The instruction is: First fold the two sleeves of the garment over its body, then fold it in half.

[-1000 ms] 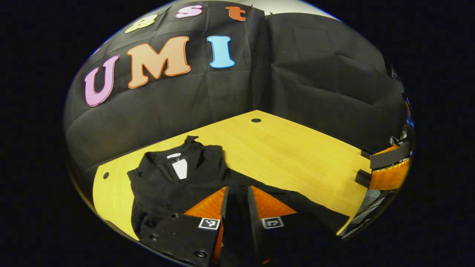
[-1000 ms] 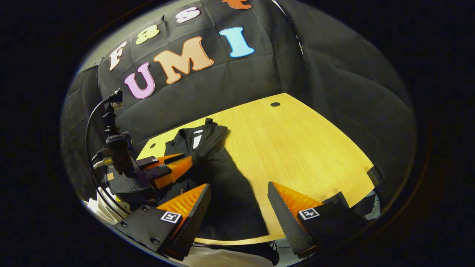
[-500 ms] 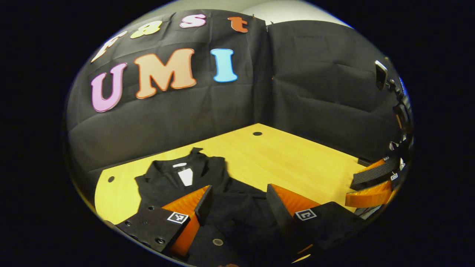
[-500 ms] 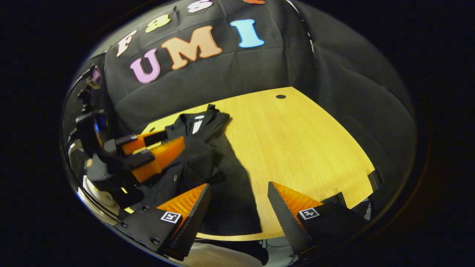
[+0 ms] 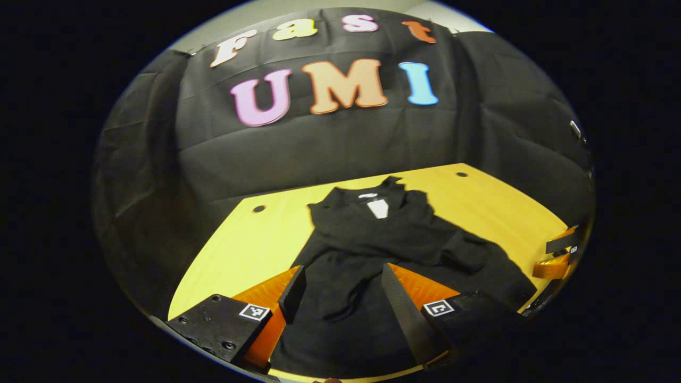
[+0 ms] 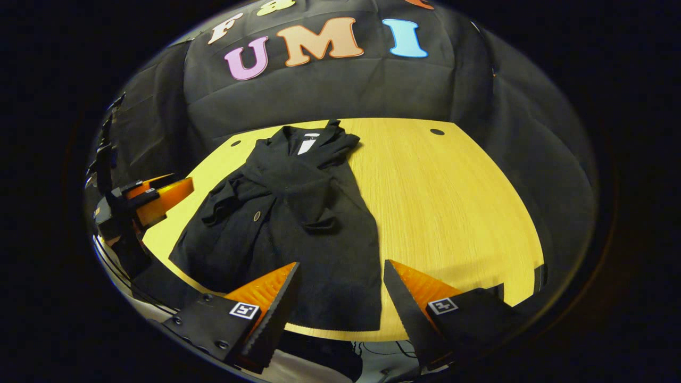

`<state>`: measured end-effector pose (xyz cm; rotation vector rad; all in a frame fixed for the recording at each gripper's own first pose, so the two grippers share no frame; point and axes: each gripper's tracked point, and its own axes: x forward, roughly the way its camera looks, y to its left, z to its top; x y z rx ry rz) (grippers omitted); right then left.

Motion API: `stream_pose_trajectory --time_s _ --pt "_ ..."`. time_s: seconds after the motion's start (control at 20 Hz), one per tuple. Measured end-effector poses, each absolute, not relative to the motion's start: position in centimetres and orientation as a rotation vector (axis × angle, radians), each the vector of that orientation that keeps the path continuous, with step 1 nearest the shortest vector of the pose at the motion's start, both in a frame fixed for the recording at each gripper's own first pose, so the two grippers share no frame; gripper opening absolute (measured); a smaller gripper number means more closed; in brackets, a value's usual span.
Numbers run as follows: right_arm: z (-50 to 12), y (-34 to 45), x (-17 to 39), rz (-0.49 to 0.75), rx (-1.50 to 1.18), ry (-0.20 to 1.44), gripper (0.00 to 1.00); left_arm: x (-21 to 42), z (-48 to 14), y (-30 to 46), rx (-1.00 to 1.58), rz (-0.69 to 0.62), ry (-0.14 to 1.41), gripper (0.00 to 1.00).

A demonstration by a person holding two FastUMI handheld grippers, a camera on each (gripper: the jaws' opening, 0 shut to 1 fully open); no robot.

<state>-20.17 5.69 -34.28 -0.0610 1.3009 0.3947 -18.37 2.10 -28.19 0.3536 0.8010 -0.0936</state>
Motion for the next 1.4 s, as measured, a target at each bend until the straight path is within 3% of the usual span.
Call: stream_pose_trajectory --time_s 0.1,0.15,0.2,0.4,0.6,0.8,0.85,1.2,1.3,1.4 --pt "-35.0 5.5 -20.5 0.403 -0.067 1.300 0.99 -20.6 -28.8 4.4 0.337 -0.006 0.836 0.90" --pt "-35.4 5.5 -20.8 0.408 -0.066 1.303 0.94 -21.7 -29.3 5.5 0.330 0.031 0.854 0.90" --pt "-35.9 5.4 -21.0 0.410 -0.059 1.308 0.99 -22.8 -29.9 6.5 0.328 0.064 0.875 0.90" --pt "-37.4 5.6 -22.1 0.391 -0.037 1.332 0.99 -27.2 -32.4 9.1 0.311 0.124 0.972 0.91" --pt "-39.0 6.2 -24.2 0.348 -0.063 1.361 0.95 -29.2 -34.2 10.8 0.338 0.115 1.037 0.91" --pt "-40.1 7.2 -27.0 0.309 -0.047 1.417 0.99 -30.8 -35.8 11.4 0.300 0.081 1.101 0.91" --pt "-39.9 7.1 -26.8 0.304 -0.067 1.386 0.95 -30.2 -35.5 11.2 0.300 0.068 1.078 0.92" --pt "-40.3 7.0 -27.1 0.295 -0.145 1.375 0.96 -30.3 -36.1 10.8 0.259 0.049 1.068 0.91" --pt "-40.3 7.0 -27.0 0.289 -0.138 1.379 0.98 -30.4 -36.2 10.5 0.247 0.046 1.049 0.88" --pt "-40.3 7.3 -27.0 0.302 -0.136 1.384 0.92 -30.6 -36.4 9.7 0.263 0.017 1.051 0.79"
